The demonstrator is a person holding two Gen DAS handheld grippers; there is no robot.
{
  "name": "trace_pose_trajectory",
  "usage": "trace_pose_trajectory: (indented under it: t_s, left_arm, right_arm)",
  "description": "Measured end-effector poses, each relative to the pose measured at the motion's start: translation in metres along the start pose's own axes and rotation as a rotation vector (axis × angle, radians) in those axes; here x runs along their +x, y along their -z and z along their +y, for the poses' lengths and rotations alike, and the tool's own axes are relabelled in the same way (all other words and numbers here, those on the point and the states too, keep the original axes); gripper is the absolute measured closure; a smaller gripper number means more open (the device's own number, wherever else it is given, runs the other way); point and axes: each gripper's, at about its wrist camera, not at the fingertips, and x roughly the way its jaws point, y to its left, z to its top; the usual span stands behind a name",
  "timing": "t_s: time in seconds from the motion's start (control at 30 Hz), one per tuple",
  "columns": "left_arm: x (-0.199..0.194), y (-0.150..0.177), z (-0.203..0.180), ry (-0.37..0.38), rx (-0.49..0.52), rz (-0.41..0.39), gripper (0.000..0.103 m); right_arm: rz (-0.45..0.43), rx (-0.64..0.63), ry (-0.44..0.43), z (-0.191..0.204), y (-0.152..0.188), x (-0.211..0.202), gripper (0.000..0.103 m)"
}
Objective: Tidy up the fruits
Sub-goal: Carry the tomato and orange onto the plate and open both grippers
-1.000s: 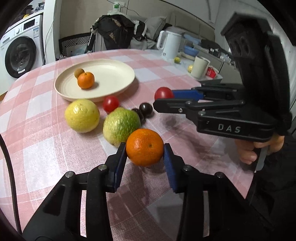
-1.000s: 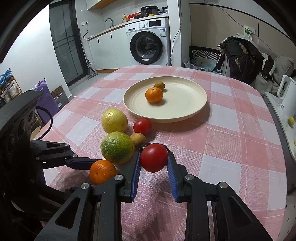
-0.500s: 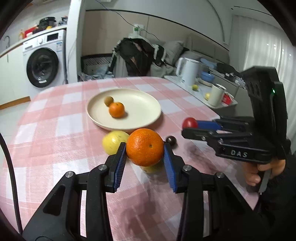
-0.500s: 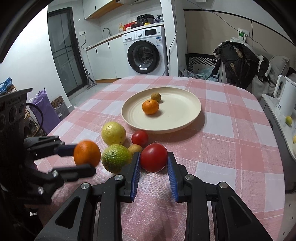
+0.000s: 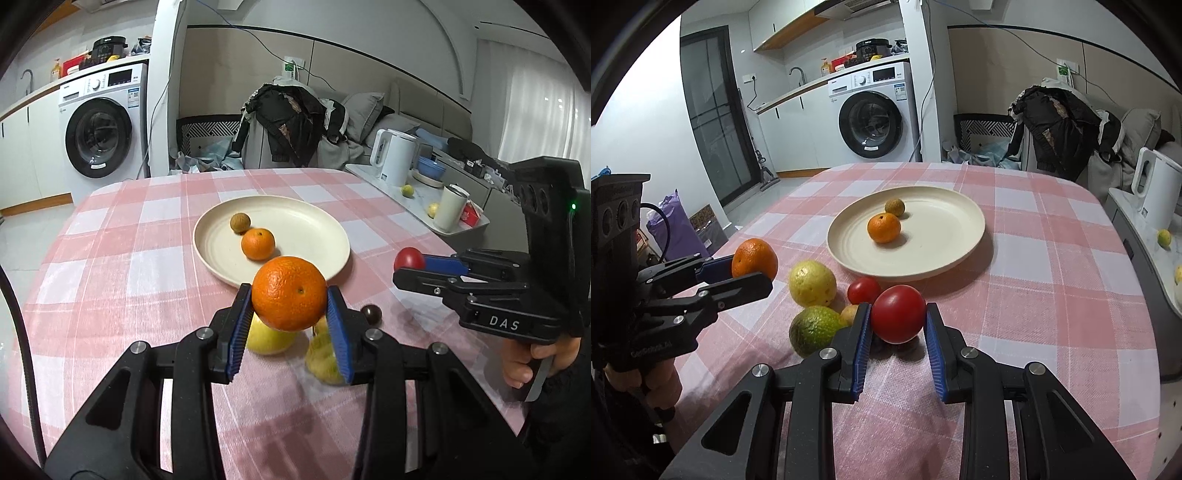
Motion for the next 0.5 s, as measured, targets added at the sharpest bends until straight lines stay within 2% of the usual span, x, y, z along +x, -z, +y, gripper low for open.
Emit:
trace_pose_trajectory:
  t_s: [0.27, 0.5]
  left_arm:
    - [0.017, -0.015, 0.004, -0.025, 0.0, -0.018, 0.067]
    - [0.037, -0.021, 0.007, -0.033, 0.002, -0.001, 0.067]
  right_arm:
    - [-0.012, -0.008, 0.012, -0.002, -0.015, 0.003, 0.074]
    - [-0.02, -0.021, 0.012, -0.001, -0.027, 0.006, 0.074]
